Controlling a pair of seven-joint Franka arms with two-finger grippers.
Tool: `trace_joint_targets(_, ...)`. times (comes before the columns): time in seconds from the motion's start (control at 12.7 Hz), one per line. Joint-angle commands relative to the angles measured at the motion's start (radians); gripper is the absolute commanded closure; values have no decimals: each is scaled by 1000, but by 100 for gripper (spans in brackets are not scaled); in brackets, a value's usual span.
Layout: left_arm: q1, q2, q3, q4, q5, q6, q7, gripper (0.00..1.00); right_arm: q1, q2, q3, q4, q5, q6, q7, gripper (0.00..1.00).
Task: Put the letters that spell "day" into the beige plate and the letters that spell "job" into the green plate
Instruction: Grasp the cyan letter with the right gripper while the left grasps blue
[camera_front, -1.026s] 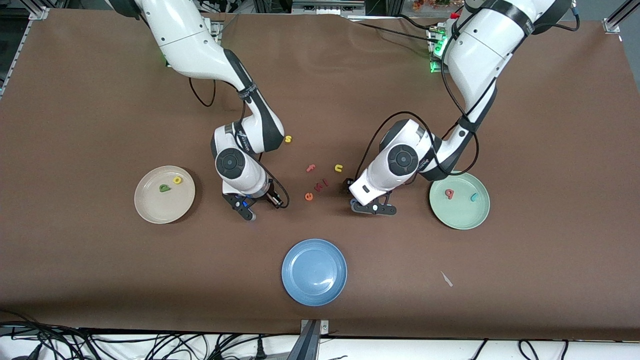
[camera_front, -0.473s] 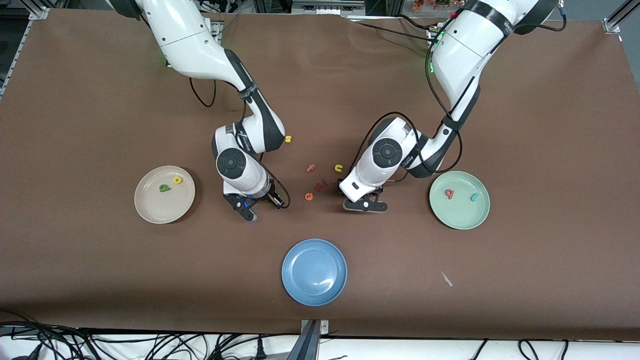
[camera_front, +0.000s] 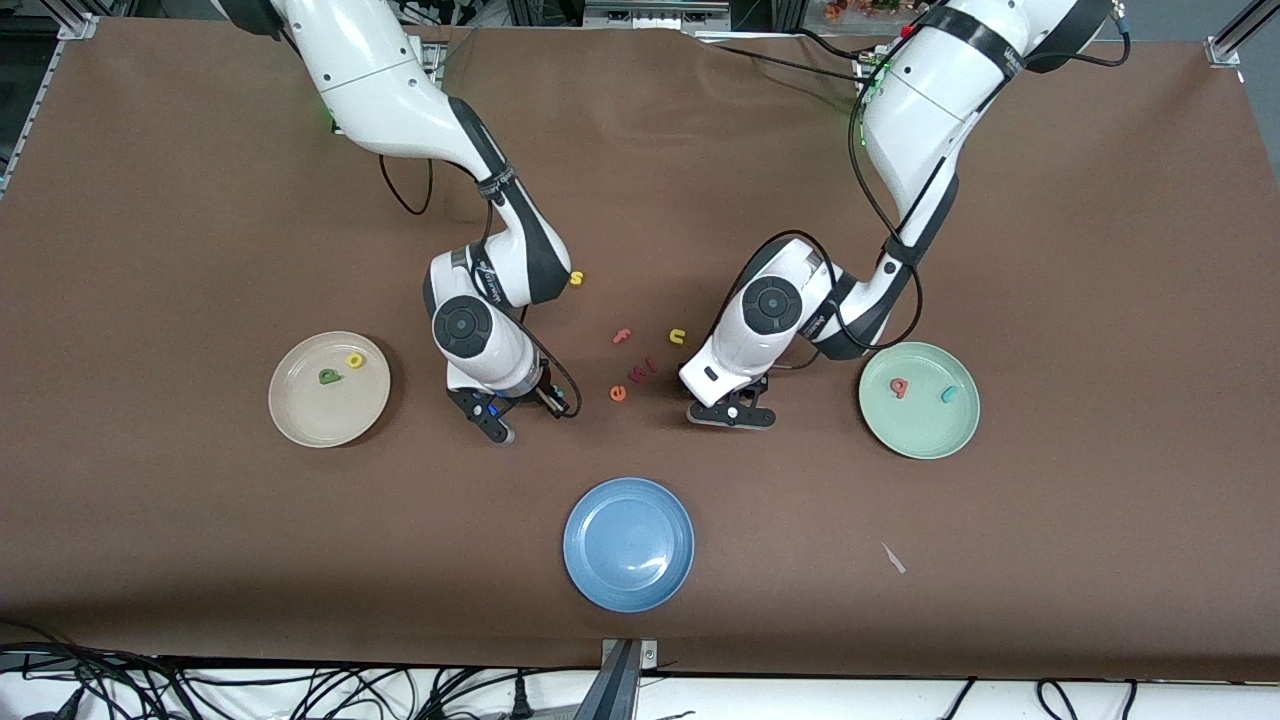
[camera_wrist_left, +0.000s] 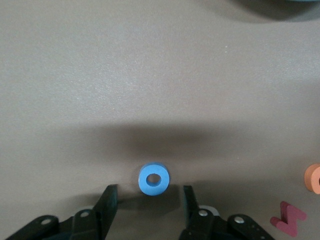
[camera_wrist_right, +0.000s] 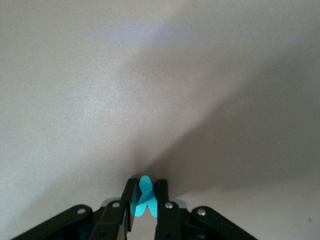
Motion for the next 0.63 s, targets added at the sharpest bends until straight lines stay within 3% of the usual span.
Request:
trace_joint_targets(0.0,-16,19,13,26,29,21,-24,49,9,35,-7,30,13,0,0,85)
trace_joint_targets(0.24,-18,30,13,48,31,21,-24,54,9,35,-7,33,7,-5,-3,89)
trace_joint_targets(0.55,-24,31,20,51,34,21,-24,70,-3,35,-13,98,2,-108,-12,91)
